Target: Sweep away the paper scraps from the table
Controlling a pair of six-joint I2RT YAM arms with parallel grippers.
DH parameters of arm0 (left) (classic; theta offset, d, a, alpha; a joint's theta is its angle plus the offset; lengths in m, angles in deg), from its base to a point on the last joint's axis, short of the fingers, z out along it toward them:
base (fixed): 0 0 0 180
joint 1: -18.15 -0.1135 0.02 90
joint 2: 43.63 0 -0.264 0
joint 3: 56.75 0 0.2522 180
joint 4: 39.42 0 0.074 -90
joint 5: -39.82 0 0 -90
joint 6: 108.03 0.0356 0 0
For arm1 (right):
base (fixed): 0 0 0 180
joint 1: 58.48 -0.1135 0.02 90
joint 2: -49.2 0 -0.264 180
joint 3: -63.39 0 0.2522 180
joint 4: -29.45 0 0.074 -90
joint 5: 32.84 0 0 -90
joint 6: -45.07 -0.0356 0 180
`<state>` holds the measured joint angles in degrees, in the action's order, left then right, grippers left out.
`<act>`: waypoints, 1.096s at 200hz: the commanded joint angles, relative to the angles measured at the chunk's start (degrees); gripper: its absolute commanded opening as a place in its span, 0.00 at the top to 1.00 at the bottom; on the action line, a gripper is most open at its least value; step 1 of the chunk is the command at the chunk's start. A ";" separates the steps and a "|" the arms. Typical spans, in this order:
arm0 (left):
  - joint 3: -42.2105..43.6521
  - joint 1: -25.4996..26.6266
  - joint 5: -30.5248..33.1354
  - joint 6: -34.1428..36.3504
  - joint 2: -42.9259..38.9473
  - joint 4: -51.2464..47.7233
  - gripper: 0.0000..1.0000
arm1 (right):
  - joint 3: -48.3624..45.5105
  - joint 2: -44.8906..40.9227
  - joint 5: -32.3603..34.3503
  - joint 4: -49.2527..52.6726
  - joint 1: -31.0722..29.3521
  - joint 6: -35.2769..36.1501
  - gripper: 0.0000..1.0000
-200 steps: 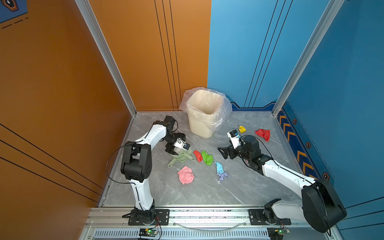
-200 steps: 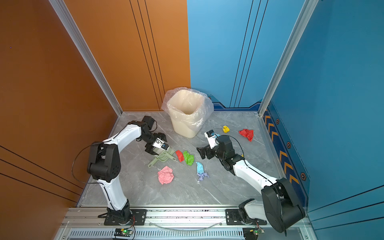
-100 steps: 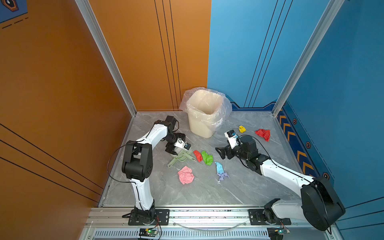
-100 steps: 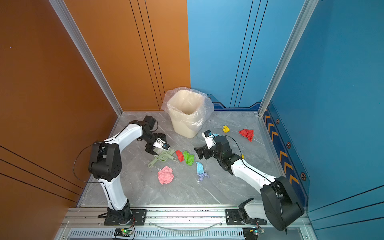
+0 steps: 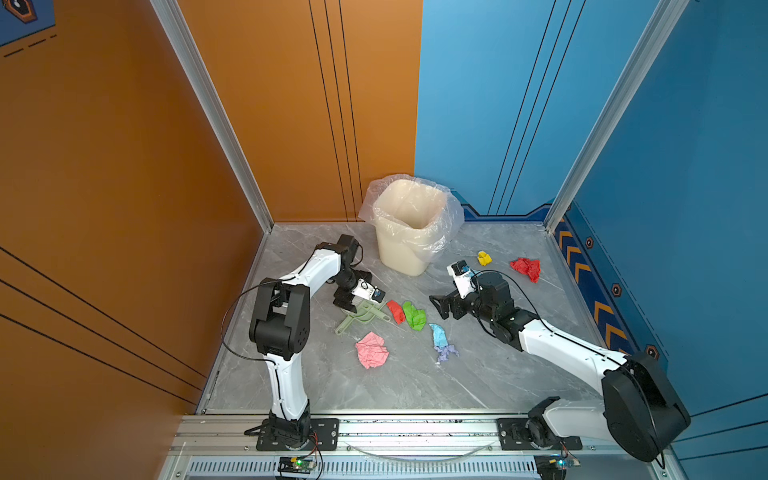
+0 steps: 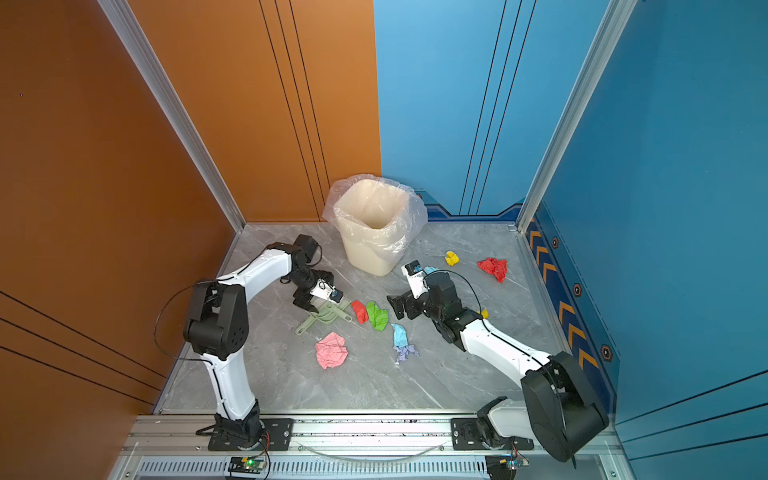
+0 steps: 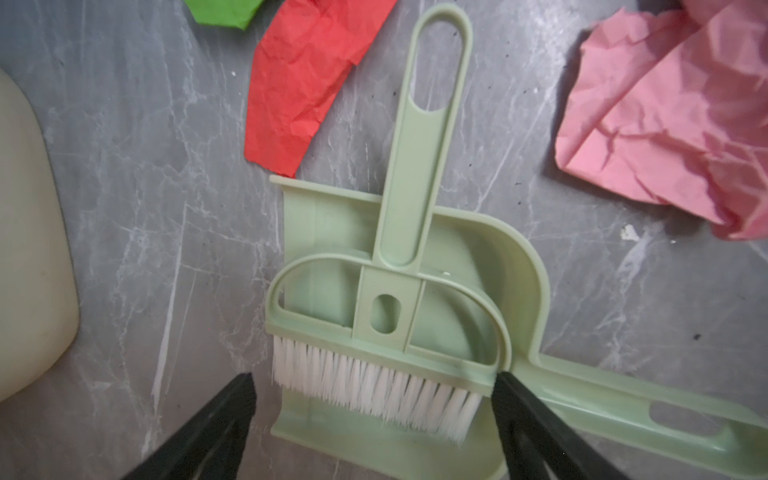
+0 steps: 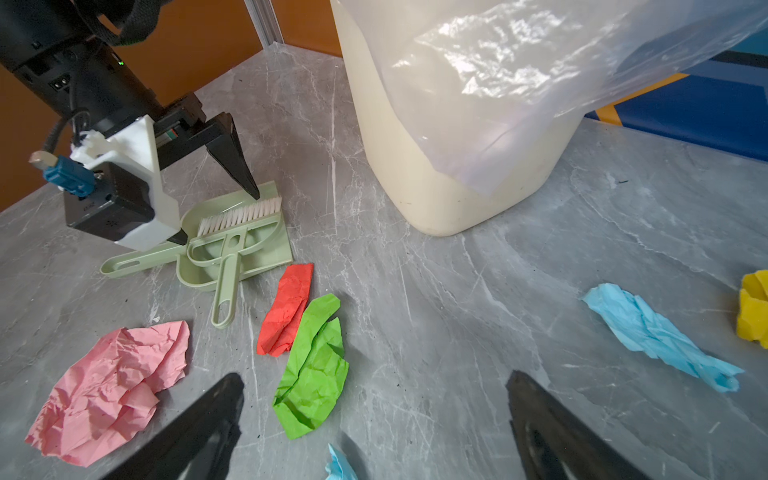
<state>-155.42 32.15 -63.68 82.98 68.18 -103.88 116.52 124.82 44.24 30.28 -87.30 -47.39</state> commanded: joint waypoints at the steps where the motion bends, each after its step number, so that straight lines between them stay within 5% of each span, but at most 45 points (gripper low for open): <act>1: -0.98 0.63 1.03 -0.37 0.13 -2.28 0.12 | 1.49 0.76 1.58 -1.04 -0.53 -0.61 0.00; 219: 1.54 3.40 1.96 -4.81 -3.89 -2.22 0.28 | 0.79 1.37 1.32 -2.32 -1.59 -0.87 0.00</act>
<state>-154.89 35.10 -61.27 79.03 66.08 -103.94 116.52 126.59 45.07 29.01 -88.39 -47.58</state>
